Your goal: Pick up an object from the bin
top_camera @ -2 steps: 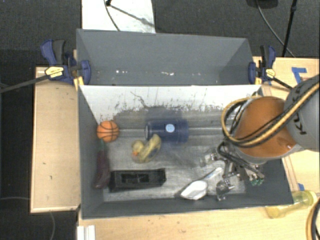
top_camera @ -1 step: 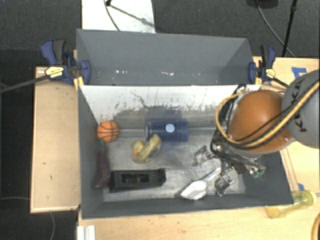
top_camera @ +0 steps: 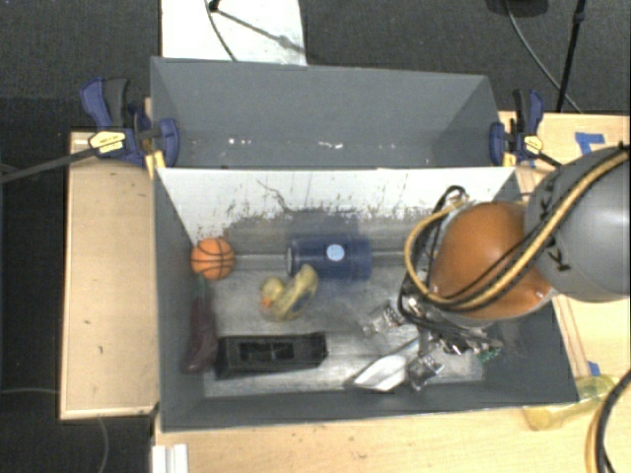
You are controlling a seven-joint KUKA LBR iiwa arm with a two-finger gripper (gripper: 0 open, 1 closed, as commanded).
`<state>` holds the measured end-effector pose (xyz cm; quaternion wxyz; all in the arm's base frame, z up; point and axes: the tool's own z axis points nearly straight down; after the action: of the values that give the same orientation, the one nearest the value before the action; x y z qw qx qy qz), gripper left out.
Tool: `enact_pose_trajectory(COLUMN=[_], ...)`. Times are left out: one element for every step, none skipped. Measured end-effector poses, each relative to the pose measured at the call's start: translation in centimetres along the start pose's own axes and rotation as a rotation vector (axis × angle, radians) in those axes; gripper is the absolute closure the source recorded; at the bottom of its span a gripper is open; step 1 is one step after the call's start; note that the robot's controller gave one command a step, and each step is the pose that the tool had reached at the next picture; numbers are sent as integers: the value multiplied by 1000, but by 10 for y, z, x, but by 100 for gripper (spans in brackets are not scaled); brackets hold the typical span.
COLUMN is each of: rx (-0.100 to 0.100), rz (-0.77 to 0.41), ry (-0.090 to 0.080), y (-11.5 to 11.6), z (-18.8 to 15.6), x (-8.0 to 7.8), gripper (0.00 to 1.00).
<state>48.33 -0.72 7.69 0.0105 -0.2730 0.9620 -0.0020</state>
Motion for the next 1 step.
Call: enact_pose_trajectory(rx=[6], rz=[-174], ry=[-14], y=[0], z=[18], x=[-6], gripper=[100])
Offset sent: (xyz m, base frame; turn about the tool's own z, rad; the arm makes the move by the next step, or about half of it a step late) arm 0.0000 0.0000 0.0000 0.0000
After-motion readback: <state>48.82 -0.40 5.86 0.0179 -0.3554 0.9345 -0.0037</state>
